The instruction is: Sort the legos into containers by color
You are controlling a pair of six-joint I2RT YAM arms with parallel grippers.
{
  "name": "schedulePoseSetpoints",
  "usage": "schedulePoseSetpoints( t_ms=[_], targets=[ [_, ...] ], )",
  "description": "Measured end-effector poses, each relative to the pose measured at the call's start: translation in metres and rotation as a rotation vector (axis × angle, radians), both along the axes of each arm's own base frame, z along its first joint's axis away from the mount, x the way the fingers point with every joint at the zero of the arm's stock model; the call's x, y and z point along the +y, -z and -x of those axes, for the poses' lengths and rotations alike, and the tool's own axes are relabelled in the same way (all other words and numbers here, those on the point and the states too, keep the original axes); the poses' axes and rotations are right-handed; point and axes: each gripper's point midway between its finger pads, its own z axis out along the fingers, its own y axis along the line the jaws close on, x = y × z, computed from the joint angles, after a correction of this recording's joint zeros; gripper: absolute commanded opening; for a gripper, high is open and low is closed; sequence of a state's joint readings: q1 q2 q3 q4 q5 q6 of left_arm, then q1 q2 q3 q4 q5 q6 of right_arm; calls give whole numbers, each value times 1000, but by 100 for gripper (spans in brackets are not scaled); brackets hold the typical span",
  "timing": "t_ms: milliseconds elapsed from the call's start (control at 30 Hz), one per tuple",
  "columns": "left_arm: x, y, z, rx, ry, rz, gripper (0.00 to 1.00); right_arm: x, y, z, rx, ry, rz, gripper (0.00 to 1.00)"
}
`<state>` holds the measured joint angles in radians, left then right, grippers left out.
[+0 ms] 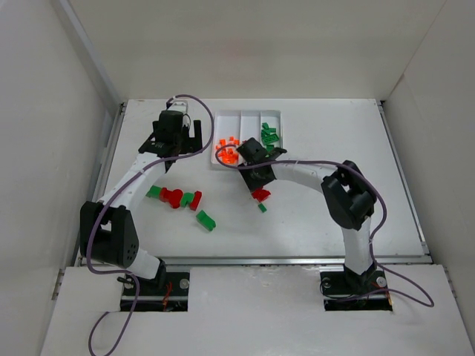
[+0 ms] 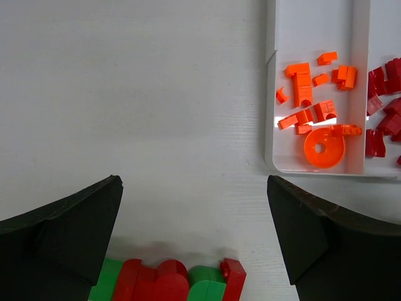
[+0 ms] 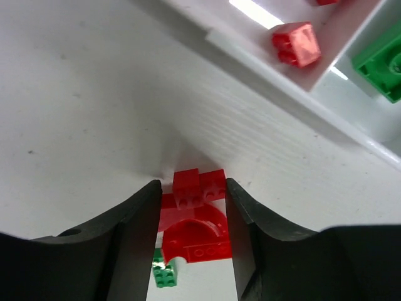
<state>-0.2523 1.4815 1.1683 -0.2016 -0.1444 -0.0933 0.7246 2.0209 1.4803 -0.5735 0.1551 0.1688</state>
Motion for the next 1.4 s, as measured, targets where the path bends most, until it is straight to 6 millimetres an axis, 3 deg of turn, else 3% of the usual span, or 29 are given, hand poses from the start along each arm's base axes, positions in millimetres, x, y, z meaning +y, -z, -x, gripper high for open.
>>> schedulePoseSetpoints(
  t_ms=[133, 333, 467, 500, 800, 967, 1100, 1233, 1400],
  targets=[
    [-1, 1, 0, 2, 5, 2, 100, 7, -2, 6, -15, -30, 13, 42],
    [0, 5, 2, 10, 9, -5, 100, 3, -3, 3, -25, -20, 30, 42],
    [0, 5, 2, 10, 12, -8, 100, 1, -3, 2, -30, -17, 35, 36],
    [0, 5, 2, 10, 13, -10, 100, 1, -3, 2, -30, -17, 36, 28],
    [-1, 6, 3, 13, 19, -8, 100, 2, -3, 2, -28, -20, 31, 18],
    [-1, 9, 3, 16, 24, -14, 100, 3, -3, 2, -28, -21, 26, 1],
    [0, 11, 4, 18, 26, -17, 100, 6, -7, 0, -34, -16, 9, 0],
    [0, 9, 3, 12, 23, -18, 100, 18, -35, -20, -94, 20, -61, 0],
    [5, 8, 2, 6, 3, -34, 100, 30, -101, -78, -248, 103, -196, 0]
  ],
)
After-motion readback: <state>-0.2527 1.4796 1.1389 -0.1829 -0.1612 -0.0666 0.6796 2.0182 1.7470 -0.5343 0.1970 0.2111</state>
